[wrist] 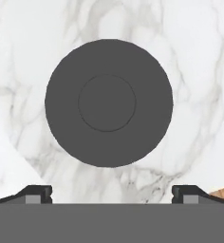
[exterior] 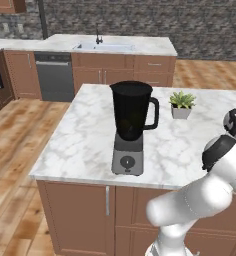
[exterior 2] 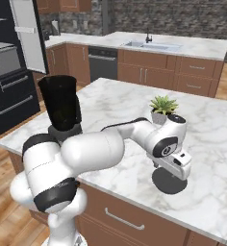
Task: Grab the lemon and lime from the fridge, place them in the blender, close the lid, and turn on the blender to create a marinade.
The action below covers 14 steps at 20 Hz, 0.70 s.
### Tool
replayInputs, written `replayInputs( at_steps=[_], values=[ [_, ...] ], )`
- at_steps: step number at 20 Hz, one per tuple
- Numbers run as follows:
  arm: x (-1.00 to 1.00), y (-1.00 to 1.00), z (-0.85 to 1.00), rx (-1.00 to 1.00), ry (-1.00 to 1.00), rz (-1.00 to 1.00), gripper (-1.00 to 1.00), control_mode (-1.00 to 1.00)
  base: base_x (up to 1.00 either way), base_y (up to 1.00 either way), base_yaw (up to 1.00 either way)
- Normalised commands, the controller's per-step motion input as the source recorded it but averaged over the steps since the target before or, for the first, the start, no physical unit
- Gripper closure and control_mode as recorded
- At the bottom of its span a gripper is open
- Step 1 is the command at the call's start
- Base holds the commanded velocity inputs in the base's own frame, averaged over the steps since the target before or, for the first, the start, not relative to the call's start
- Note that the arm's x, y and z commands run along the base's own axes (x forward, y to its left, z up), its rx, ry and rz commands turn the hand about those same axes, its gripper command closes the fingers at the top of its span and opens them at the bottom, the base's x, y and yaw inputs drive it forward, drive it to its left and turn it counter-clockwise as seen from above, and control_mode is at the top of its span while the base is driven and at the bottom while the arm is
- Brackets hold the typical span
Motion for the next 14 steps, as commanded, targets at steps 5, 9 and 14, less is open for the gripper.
replayInputs(
  at_steps=[5, 9, 14],
  values=[
    [0.16, 0.00, -0.09, 0.00, 0.12, 0.00, -1.00, -1.00, 0.00, 0.00, 0.00],
    [0.04, 0.00, -0.24, 0.00, 0.06, 0.00, -1.00, -1.00, 0.00, 0.00, 0.00],
    [0.08, -0.05, -0.29, 0.00, 0.04, 0.00, -1.00, -1.00, 0.00, 0.00, 0.00]
  ],
)
